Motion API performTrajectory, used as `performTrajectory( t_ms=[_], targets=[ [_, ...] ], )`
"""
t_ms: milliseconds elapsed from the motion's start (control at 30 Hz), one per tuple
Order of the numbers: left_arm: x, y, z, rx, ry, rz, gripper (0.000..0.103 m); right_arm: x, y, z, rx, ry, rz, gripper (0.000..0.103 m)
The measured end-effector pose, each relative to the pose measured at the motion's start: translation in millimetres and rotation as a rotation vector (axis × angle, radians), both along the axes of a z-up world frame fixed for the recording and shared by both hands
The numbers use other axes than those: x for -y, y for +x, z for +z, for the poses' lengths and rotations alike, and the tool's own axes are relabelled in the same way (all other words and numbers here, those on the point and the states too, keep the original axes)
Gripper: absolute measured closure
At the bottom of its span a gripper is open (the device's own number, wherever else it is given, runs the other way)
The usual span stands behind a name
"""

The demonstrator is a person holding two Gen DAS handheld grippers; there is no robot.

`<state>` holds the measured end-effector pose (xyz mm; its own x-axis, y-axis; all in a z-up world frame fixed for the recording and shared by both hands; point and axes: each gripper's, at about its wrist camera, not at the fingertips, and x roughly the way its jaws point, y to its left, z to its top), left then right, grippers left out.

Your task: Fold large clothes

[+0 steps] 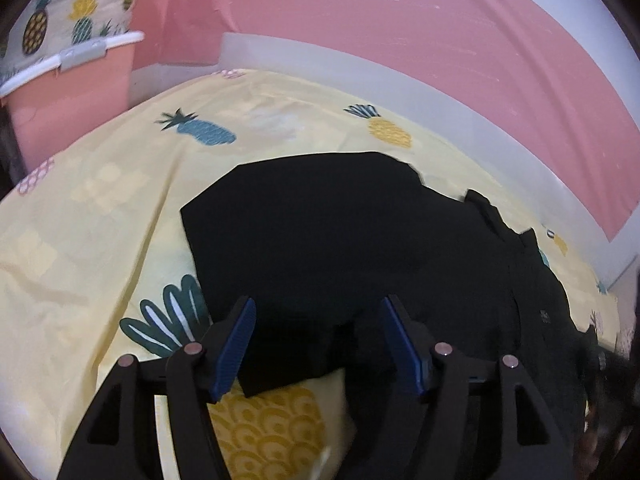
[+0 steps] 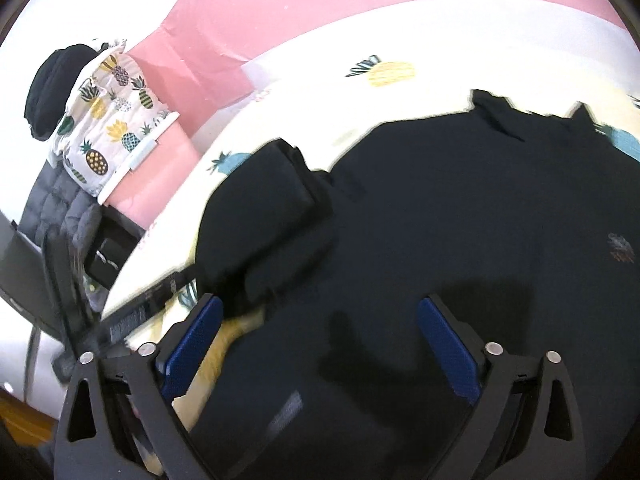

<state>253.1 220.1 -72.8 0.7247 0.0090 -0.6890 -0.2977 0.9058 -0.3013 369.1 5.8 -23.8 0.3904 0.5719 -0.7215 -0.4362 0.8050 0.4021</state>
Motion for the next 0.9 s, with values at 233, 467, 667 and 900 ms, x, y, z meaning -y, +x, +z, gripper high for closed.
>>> performTrajectory(
  t_ms=[233,467,667,900],
  targets=[
    [-25,7,-12,-0.005,-0.058,0.025,0.036,-57,59,-23,-0.094,0.061,0.040,0.016],
    [-38,9,-18,-0.011,-0.075,0.052,0.036,-75,86,-44,-0.185,0.133,0.010,0.060],
    [-30,15,-19,-0.019,-0.076,0.030,0.036,-59,85,-24,-0.139,0.185,0.005,0.089],
    [-18,18,-4,0.021,-0.071,-0.003,0.036,-31,79,12,-0.059,0.187,-0.013,0.091]
  ],
)
